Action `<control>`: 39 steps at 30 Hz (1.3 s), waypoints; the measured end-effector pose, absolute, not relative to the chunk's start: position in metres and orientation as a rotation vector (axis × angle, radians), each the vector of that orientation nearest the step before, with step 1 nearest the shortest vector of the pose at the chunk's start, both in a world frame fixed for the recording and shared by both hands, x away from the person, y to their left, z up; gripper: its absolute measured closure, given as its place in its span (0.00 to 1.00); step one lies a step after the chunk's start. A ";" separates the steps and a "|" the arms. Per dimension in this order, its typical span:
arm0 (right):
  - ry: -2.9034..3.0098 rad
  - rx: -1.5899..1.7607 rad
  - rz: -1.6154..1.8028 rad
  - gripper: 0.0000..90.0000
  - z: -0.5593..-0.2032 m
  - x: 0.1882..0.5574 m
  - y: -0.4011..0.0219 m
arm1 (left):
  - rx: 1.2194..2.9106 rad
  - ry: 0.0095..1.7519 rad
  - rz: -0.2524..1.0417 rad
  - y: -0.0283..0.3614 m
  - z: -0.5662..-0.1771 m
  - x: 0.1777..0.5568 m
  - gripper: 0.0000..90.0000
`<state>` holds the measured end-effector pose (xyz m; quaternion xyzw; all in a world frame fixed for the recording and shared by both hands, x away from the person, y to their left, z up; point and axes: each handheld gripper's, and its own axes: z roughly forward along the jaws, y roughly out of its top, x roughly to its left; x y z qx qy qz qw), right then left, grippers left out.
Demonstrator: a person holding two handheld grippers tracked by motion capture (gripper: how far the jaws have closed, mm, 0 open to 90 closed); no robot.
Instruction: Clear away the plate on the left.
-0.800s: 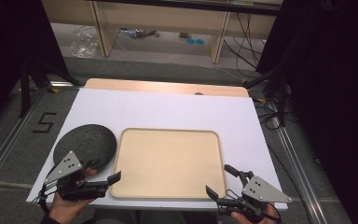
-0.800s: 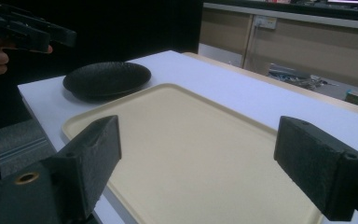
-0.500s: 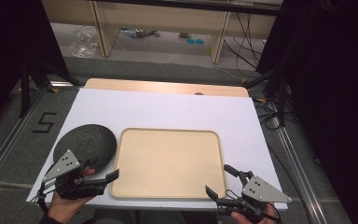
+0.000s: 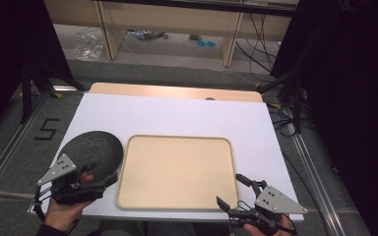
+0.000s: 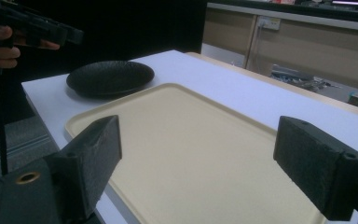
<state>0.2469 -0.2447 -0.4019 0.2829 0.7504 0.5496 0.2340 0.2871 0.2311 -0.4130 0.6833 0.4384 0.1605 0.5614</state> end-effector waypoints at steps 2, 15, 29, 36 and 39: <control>2.059 0.769 1.506 0.18 -0.402 0.247 -0.245 | 1.598 1.069 0.350 0.239 -0.415 0.292 0.22; 2.048 0.759 1.514 0.19 -0.402 0.247 -0.243 | 1.516 1.226 0.307 0.270 -0.423 0.307 0.23; 2.053 0.750 1.521 0.19 -0.402 0.247 -0.243 | 1.294 1.433 0.187 0.323 -0.436 0.316 0.25; 2.070 0.751 1.509 0.20 -0.402 0.247 -0.243 | 1.174 1.540 0.166 0.348 -0.446 0.321 0.26; 2.069 0.750 1.514 0.20 -0.402 0.247 -0.243 | 1.161 1.553 0.165 0.351 -0.447 0.321 0.26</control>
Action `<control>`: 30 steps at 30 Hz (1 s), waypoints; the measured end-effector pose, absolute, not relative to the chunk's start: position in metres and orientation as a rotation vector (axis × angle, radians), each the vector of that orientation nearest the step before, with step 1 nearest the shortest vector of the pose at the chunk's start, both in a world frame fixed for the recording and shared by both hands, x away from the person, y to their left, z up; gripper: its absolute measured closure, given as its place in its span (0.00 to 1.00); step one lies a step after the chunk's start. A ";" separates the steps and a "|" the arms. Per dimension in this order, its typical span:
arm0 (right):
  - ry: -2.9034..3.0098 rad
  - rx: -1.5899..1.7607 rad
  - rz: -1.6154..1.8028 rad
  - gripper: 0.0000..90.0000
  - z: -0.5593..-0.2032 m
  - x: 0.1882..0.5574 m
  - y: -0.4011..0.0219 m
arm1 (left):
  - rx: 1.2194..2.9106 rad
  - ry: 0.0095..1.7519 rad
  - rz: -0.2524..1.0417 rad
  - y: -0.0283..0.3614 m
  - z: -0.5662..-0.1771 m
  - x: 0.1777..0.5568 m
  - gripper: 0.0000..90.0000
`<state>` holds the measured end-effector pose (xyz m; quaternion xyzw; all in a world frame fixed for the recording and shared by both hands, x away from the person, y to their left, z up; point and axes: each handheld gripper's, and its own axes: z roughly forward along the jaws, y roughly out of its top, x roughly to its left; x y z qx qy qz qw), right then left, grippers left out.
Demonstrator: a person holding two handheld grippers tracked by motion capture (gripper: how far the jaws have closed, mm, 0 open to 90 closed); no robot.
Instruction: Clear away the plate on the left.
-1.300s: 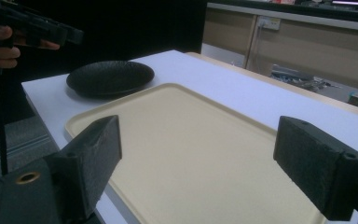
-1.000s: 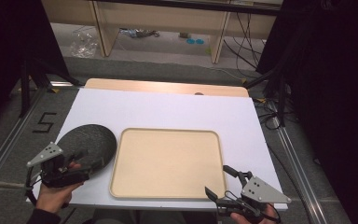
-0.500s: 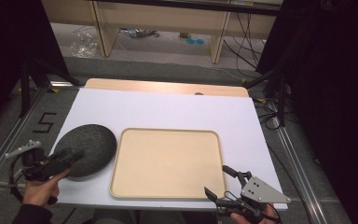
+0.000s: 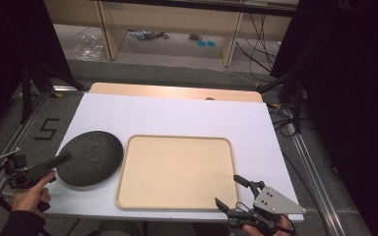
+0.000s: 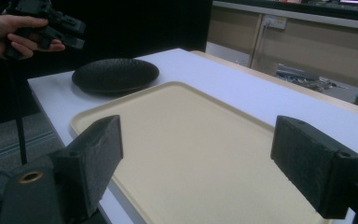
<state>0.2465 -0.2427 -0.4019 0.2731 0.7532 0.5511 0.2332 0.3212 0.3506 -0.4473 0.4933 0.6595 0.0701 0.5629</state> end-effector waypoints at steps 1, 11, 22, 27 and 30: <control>2.070 0.749 1.511 0.20 -0.402 0.247 -0.243 | 1.157 1.558 0.163 0.352 -0.448 0.321 0.26; 2.070 0.742 1.513 0.20 -0.403 0.247 -0.241 | 1.123 1.624 0.207 0.364 -0.456 0.333 0.26; 2.093 0.736 1.509 0.20 -0.402 0.246 -0.241 | 1.139 1.677 0.226 0.379 -0.469 0.351 0.26; 2.078 0.729 1.525 0.20 -0.403 0.247 -0.241 | 1.139 1.691 0.217 0.383 -0.475 0.355 0.27; 2.088 0.742 1.537 0.20 -0.403 0.246 -0.240 | 1.167 1.707 0.215 0.384 -0.479 0.360 0.27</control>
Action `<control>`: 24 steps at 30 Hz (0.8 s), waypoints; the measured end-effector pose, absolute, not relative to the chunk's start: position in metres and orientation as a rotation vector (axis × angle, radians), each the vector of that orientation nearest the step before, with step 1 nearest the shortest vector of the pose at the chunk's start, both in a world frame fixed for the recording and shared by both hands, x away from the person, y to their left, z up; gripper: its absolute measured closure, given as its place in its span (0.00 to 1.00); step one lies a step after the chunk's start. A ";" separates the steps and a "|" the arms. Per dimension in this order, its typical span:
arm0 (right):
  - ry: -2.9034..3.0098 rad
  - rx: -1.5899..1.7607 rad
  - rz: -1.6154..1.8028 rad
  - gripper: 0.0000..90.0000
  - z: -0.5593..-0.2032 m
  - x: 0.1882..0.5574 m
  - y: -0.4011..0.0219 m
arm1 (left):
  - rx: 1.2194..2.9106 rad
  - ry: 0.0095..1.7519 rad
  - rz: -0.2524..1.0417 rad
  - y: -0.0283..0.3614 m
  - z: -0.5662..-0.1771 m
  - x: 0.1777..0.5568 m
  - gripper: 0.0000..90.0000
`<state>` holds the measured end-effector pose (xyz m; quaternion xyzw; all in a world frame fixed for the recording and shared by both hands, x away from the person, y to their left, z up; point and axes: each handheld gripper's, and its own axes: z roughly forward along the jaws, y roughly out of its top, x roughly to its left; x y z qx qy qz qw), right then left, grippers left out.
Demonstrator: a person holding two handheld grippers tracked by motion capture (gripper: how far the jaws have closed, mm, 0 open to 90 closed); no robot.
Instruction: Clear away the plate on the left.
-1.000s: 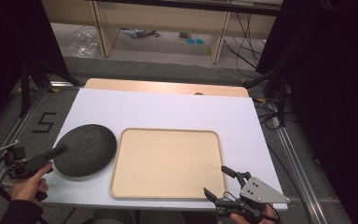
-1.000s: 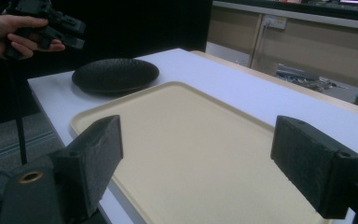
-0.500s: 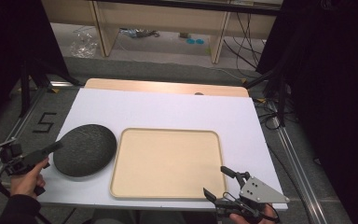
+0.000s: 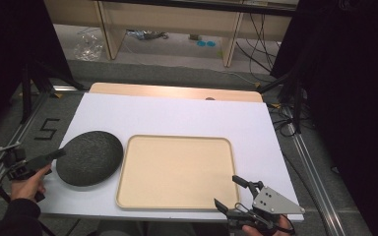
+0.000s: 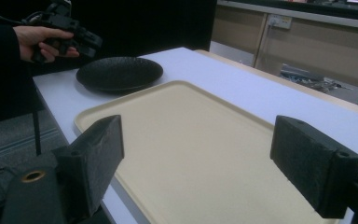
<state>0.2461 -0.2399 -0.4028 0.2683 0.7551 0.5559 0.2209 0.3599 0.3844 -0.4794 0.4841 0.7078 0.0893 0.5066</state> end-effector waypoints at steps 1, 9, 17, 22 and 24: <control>2.087 0.739 1.539 0.20 -0.403 0.246 -0.240 | 1.168 1.709 0.212 0.385 -0.481 0.361 0.27; 2.082 0.724 1.515 0.20 -0.403 0.246 -0.240 | 1.167 1.717 0.169 0.389 -0.487 0.365 0.28; 2.090 0.715 1.513 0.20 -0.403 0.246 -0.240 | 1.184 1.722 0.148 0.390 -0.492 0.369 0.29; 2.094 0.710 1.512 0.21 -0.403 0.246 -0.240 | 1.190 1.725 0.135 0.390 -0.495 0.371 0.29; 2.095 0.709 1.513 0.21 -0.403 0.246 -0.239 | 1.191 1.719 0.123 0.390 -0.495 0.372 0.30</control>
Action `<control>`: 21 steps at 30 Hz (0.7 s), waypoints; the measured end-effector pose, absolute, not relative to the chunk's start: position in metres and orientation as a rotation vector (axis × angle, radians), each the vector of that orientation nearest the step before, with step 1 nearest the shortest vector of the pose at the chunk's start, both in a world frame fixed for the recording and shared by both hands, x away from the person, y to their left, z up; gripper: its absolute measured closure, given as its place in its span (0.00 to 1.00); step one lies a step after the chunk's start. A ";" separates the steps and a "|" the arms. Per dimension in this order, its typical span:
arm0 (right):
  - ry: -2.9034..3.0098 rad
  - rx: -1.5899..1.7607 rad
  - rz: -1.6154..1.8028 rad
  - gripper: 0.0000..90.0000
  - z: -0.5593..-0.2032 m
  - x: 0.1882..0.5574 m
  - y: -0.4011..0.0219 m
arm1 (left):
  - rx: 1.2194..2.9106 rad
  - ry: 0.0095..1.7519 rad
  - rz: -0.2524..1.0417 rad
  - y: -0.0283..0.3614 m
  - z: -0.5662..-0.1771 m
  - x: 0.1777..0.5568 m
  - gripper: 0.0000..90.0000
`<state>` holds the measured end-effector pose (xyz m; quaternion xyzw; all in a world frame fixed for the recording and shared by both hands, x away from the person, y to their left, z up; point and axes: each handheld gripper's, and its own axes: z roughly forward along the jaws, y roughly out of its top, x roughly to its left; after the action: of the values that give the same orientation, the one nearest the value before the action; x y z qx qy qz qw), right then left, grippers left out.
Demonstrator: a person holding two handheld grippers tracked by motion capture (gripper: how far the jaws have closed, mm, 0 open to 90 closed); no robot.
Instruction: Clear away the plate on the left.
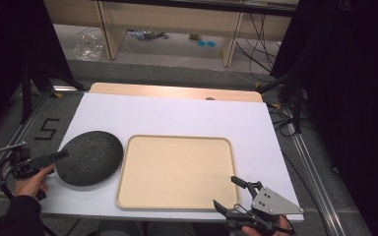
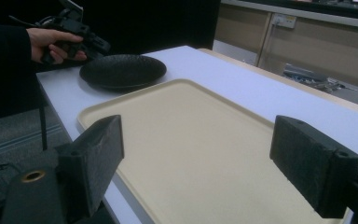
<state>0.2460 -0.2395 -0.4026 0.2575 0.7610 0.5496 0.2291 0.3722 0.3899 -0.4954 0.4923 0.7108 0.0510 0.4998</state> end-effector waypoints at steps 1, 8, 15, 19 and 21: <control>2.095 0.709 1.513 0.21 -0.403 0.246 -0.239 | 1.191 1.719 0.123 0.390 -0.495 0.372 0.30; 2.107 0.705 1.506 0.21 -0.403 0.246 -0.239 | 1.196 1.712 0.085 0.388 -0.498 0.375 0.32; 2.097 0.699 1.506 0.21 -0.403 0.245 -0.238 | 1.189 1.714 0.050 0.388 -0.500 0.376 0.33; 2.105 0.688 1.506 0.21 -0.403 0.246 -0.237 | 1.167 1.711 0.016 0.389 -0.503 0.377 0.35; 2.109 0.692 1.503 0.21 -0.403 0.245 -0.237 | 1.166 1.710 -0.003 0.389 -0.506 0.377 0.37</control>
<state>0.2454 -0.2367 -0.4032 0.2512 0.7660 0.5460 0.2283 0.3771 0.3886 -0.5057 0.4846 0.7102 -0.0013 0.5107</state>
